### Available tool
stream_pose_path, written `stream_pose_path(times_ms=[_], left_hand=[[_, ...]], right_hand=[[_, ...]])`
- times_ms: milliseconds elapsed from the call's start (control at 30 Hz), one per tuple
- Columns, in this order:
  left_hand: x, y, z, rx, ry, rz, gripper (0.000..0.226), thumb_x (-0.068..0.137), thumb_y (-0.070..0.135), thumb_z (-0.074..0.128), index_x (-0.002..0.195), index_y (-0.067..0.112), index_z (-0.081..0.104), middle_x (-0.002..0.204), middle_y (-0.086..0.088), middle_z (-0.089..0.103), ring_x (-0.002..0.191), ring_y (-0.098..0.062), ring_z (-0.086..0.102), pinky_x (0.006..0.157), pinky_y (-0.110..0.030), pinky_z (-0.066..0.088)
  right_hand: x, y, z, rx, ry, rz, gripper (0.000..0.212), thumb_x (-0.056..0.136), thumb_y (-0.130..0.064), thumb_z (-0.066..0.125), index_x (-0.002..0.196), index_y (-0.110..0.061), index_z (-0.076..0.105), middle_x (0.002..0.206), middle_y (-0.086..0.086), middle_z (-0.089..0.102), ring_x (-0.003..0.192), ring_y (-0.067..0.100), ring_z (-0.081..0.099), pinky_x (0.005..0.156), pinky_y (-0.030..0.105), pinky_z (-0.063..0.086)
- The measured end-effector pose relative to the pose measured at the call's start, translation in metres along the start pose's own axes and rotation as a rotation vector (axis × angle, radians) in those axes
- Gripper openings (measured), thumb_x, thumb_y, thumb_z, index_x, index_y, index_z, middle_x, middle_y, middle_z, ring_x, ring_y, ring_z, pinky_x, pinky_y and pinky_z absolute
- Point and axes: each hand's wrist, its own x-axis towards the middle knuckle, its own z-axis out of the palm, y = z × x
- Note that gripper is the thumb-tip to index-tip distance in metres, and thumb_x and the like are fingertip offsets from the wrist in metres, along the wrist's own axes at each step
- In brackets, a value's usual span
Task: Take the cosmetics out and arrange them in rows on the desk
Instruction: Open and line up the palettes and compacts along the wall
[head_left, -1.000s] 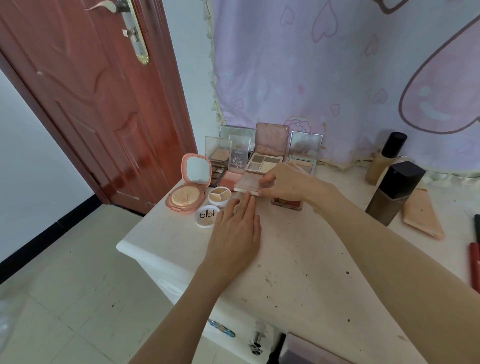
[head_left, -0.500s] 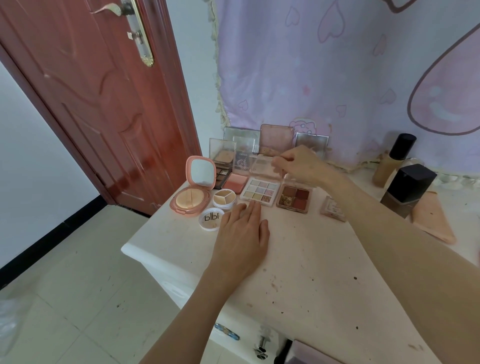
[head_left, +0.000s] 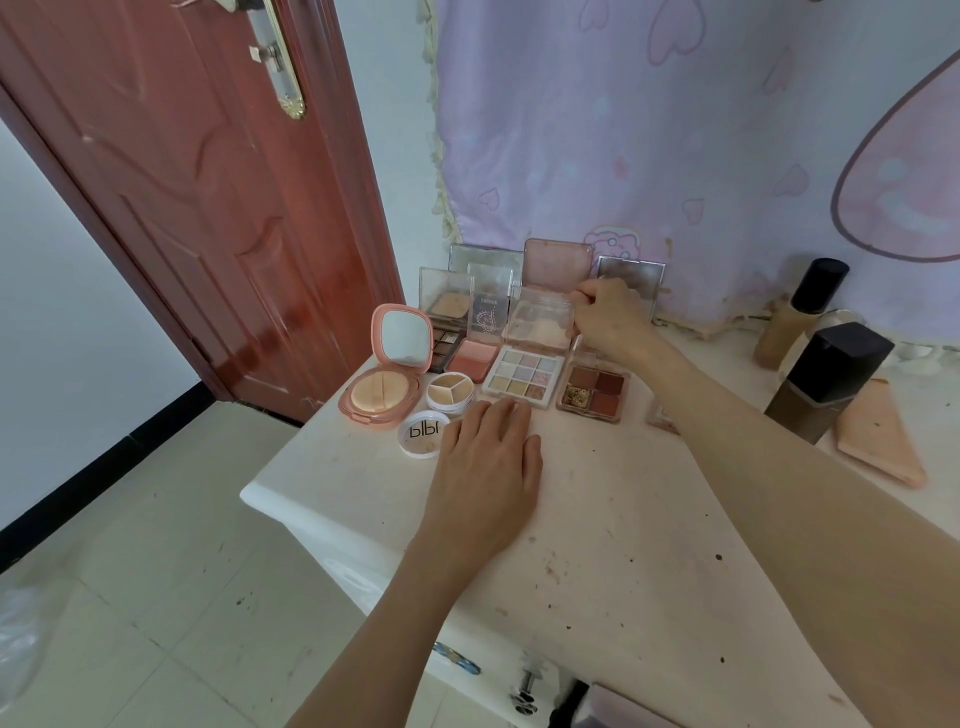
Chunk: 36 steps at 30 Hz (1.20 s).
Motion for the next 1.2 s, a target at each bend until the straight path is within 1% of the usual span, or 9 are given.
stream_pose_path(times_ms=[133, 200, 400, 500, 733, 900, 1000, 1100, 1200], left_hand=[[-0.001, 0.000, 0.000, -0.029, -0.024, -0.008, 0.049, 0.091, 0.035, 0.021, 0.115, 0.013, 0.057, 0.120, -0.004, 0.057, 0.110, -0.023, 0.051, 0.088, -0.037, 0.042], [-0.001, 0.000, 0.001, -0.030, -0.018, -0.009, 0.049, 0.091, 0.035, 0.020, 0.115, 0.013, 0.057, 0.120, -0.005, 0.056, 0.111, -0.024, 0.050, 0.089, -0.037, 0.041], [-0.002, 0.000, 0.001, -0.040, -0.035, -0.016, 0.051, 0.091, 0.036, 0.019, 0.116, 0.014, 0.057, 0.123, -0.005, 0.055, 0.113, -0.024, 0.048, 0.091, -0.037, 0.040], [-0.001, 0.000, -0.001, -0.057, -0.054, -0.009, 0.058, 0.089, 0.040, 0.013, 0.121, 0.014, 0.054, 0.127, -0.004, 0.051, 0.118, -0.024, 0.044, 0.094, -0.036, 0.036], [-0.002, 0.000, -0.003, -0.090, -0.024, 0.003, 0.051, 0.089, 0.036, 0.020, 0.110, 0.010, 0.059, 0.118, -0.006, 0.058, 0.109, -0.025, 0.051, 0.088, -0.038, 0.041], [-0.005, 0.000, -0.006, -0.123, -0.004, 0.025, 0.043, 0.089, 0.031, 0.029, 0.101, 0.008, 0.063, 0.109, -0.008, 0.063, 0.100, -0.028, 0.057, 0.080, -0.039, 0.045], [-0.008, 0.000, -0.009, -0.159, -0.014, 0.071, 0.043, 0.088, 0.030, 0.030, 0.097, 0.007, 0.066, 0.109, -0.009, 0.064, 0.101, -0.027, 0.059, 0.083, -0.037, 0.046], [-0.015, 0.004, -0.011, -0.186, -0.064, 0.143, 0.049, 0.087, 0.035, 0.028, 0.110, 0.010, 0.065, 0.118, -0.008, 0.061, 0.111, -0.025, 0.056, 0.093, -0.035, 0.042], [-0.023, 0.009, -0.014, -0.176, -0.183, 0.145, 0.060, 0.089, 0.043, 0.019, 0.136, 0.016, 0.044, 0.146, -0.005, 0.039, 0.136, -0.021, 0.031, 0.112, -0.031, 0.018]], right_hand=[[0.000, 0.001, -0.002, -0.007, 0.015, 0.004, 0.031, 0.091, -0.007, 0.038, 0.086, 0.011, 0.063, 0.088, 0.023, 0.069, 0.073, 0.024, 0.064, 0.076, 0.033, 0.053], [-0.001, 0.000, -0.002, -0.025, 0.014, 0.000, 0.032, 0.092, -0.008, 0.038, 0.090, 0.011, 0.063, 0.091, 0.025, 0.068, 0.086, 0.034, 0.066, 0.083, 0.043, 0.051], [-0.011, -0.004, -0.006, -0.041, 0.016, -0.006, 0.030, 0.094, -0.010, 0.041, 0.113, -0.004, 0.064, 0.105, 0.016, 0.068, 0.098, 0.029, 0.063, 0.088, 0.028, 0.042], [-0.014, -0.004, -0.010, -0.065, 0.062, -0.012, 0.031, 0.096, -0.012, 0.042, 0.118, -0.003, 0.060, 0.116, 0.014, 0.064, 0.107, 0.027, 0.058, 0.082, 0.021, 0.035], [-0.054, 0.006, -0.017, -0.142, 0.136, -0.088, 0.031, 0.096, -0.013, 0.039, 0.119, -0.005, 0.058, 0.121, 0.014, 0.058, 0.110, 0.026, 0.053, 0.084, 0.024, 0.034], [-0.109, 0.020, -0.021, -0.387, -0.016, 0.014, 0.039, 0.096, -0.008, 0.036, 0.135, -0.003, 0.040, 0.140, 0.014, 0.040, 0.127, 0.029, 0.036, 0.106, 0.036, 0.029], [-0.132, 0.031, -0.022, -0.526, -0.098, 0.053, 0.041, 0.094, -0.005, 0.038, 0.134, 0.002, 0.034, 0.140, 0.016, 0.035, 0.130, 0.029, 0.031, 0.111, 0.035, 0.021], [-0.147, 0.041, -0.024, -0.550, -0.093, -0.002, 0.050, 0.092, -0.003, 0.037, 0.141, 0.002, 0.027, 0.144, 0.015, 0.032, 0.135, 0.028, 0.027, 0.117, 0.035, 0.015], [-0.161, 0.044, -0.027, -0.513, -0.050, -0.073, 0.043, 0.095, -0.006, 0.038, 0.138, -0.002, 0.036, 0.143, 0.011, 0.037, 0.132, 0.024, 0.031, 0.111, 0.029, 0.023]])
